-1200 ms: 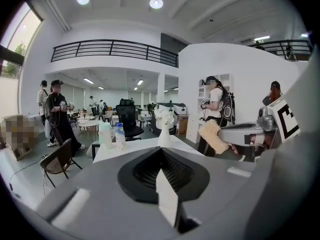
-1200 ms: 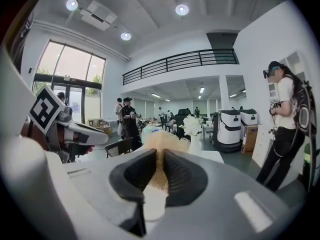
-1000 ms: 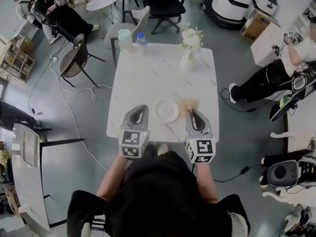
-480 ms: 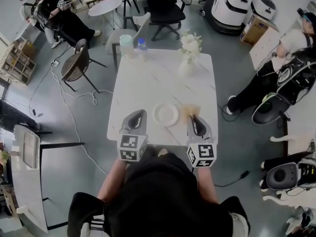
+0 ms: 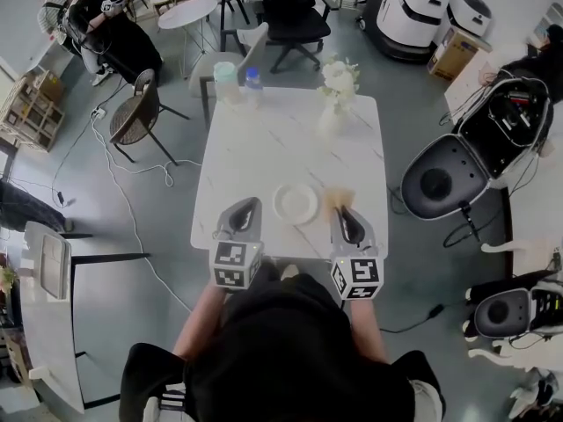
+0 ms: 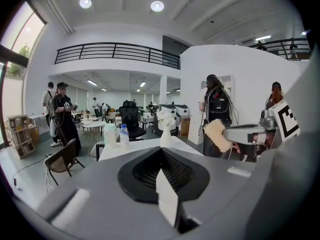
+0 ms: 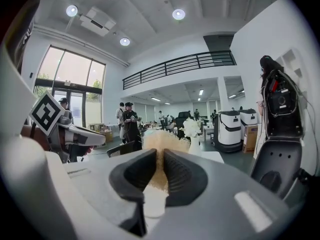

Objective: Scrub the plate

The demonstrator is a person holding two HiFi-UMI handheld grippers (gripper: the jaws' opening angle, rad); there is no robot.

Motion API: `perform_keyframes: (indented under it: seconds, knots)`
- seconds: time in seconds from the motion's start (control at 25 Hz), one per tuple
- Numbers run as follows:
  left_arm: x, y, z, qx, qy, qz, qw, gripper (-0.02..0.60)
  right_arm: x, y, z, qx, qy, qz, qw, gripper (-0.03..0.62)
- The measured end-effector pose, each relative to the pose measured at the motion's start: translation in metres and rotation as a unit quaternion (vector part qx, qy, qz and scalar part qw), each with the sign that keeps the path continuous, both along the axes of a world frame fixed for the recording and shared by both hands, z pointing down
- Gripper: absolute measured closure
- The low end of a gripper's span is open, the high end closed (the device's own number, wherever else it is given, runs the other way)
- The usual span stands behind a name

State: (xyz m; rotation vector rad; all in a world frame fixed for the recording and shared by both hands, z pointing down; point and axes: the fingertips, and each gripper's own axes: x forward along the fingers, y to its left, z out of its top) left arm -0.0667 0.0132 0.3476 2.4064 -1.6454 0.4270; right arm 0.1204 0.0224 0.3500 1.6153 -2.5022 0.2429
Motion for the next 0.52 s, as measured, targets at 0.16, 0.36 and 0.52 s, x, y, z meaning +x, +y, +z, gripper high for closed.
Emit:
perform_keyframes:
  seconds: [0.16, 0.36, 0.52]
  knots:
    - [0.0004, 0.0000, 0.0015, -0.002, 0.000, 0.000, 1.0000, 0.574, 0.0008, -0.0001, 0.0008, -0.001, -0.001, 0.000, 1.000, 0.545]
    - [0.0020, 0.0000, 0.0018, -0.003, 0.001, -0.001, 1.0000, 0.575, 0.0022, 0.0008, 0.0014, -0.003, -0.004, -0.001, 1.000, 0.545]
    - [0.0030, -0.0006, 0.0036, -0.002, 0.001, -0.001, 1.0000, 0.575, 0.0023, -0.0007, 0.0026, -0.002, -0.006, -0.003, 1.000, 0.545]
